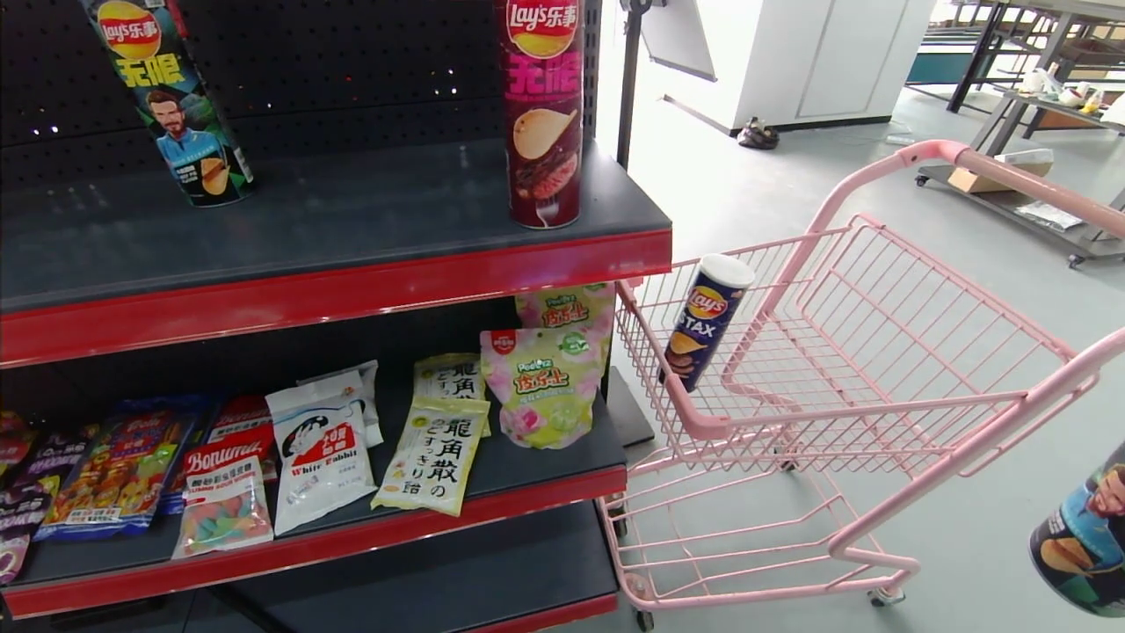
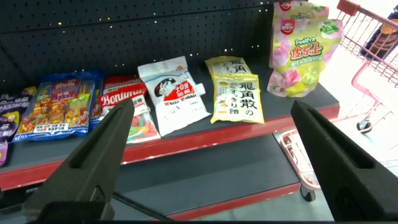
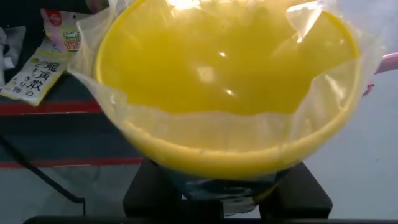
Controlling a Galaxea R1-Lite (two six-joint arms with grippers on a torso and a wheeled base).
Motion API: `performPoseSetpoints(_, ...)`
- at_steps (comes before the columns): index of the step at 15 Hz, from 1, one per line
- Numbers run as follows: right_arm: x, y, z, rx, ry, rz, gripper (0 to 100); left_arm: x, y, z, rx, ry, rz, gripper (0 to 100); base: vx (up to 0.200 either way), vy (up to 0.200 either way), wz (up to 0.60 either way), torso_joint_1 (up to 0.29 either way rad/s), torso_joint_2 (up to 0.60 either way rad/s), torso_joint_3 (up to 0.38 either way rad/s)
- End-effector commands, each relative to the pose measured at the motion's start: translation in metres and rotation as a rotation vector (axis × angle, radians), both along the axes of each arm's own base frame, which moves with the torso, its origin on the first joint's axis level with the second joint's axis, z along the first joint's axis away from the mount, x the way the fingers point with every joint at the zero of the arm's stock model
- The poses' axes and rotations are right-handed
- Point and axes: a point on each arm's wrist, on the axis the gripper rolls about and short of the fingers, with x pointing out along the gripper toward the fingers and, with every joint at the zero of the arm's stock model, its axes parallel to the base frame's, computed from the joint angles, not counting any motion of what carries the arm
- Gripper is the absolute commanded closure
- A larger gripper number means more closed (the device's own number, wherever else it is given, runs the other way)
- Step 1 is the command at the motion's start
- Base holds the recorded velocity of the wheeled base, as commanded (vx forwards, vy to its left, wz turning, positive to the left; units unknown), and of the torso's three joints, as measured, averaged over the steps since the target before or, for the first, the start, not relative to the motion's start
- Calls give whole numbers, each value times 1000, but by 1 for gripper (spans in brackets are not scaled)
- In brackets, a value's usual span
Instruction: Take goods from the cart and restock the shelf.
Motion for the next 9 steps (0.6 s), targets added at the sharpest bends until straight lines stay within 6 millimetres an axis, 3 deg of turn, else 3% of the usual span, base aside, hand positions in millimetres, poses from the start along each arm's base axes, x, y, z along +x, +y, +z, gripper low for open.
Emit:
performPoseSetpoints(1,-8,1,-1,-5,-27,-6,100,0,0,0,-1,1,0,0,0,0,0,0,0,0)
performPoseSetpoints(9,-5,0,-2,-9,-19,-3,100,0,0,0,-1,1,0,0,0,0,0,124,-445,-320)
